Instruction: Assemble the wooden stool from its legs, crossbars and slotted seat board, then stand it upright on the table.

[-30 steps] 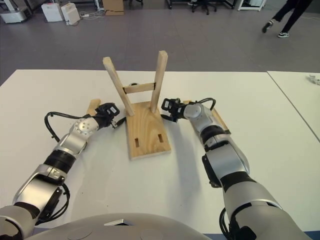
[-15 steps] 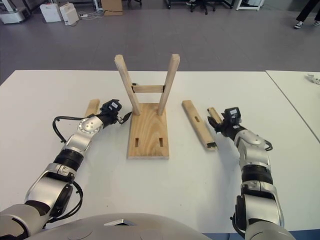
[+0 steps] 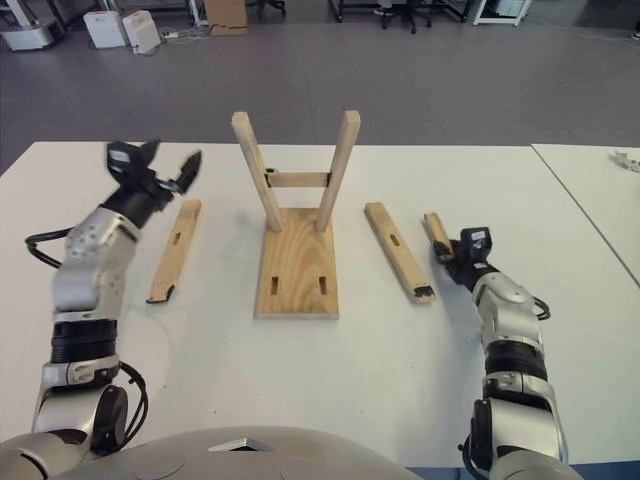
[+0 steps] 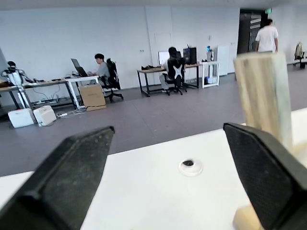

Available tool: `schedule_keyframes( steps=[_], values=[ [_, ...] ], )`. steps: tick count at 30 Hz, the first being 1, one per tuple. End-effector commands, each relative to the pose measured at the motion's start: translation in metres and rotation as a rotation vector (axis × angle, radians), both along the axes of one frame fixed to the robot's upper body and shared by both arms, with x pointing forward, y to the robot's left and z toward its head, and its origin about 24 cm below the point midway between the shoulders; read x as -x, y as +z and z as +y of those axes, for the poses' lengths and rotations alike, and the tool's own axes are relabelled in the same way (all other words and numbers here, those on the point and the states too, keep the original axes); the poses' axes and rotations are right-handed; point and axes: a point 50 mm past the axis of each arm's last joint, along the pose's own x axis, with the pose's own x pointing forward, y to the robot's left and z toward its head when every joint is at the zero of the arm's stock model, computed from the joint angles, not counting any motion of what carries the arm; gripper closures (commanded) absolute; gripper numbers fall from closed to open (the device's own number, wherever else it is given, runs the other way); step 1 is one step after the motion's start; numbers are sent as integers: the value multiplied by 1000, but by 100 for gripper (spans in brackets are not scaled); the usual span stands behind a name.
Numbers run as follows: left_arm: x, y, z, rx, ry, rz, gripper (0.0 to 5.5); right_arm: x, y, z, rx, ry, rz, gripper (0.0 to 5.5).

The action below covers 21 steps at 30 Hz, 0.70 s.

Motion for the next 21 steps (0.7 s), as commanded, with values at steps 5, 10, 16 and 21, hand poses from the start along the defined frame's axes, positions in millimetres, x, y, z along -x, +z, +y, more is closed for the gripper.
schedule_keyframes(
  steps=[5, 10, 16, 21],
  values=[
    [24, 144, -78, 530, -597, -243, 130, 1, 248, 189, 194, 715, -1013, 419],
    [30, 156, -100, 561, -733, -201, 205, 14, 240, 237, 196, 869, -1037, 419],
    [35, 150, -101, 561, -740, -164, 320, 9, 234, 239, 251, 829, -1005, 419],
    [31, 144, -97, 521, -686, -148, 416, 9, 239, 237, 254, 797, -1026, 419]
  ],
)
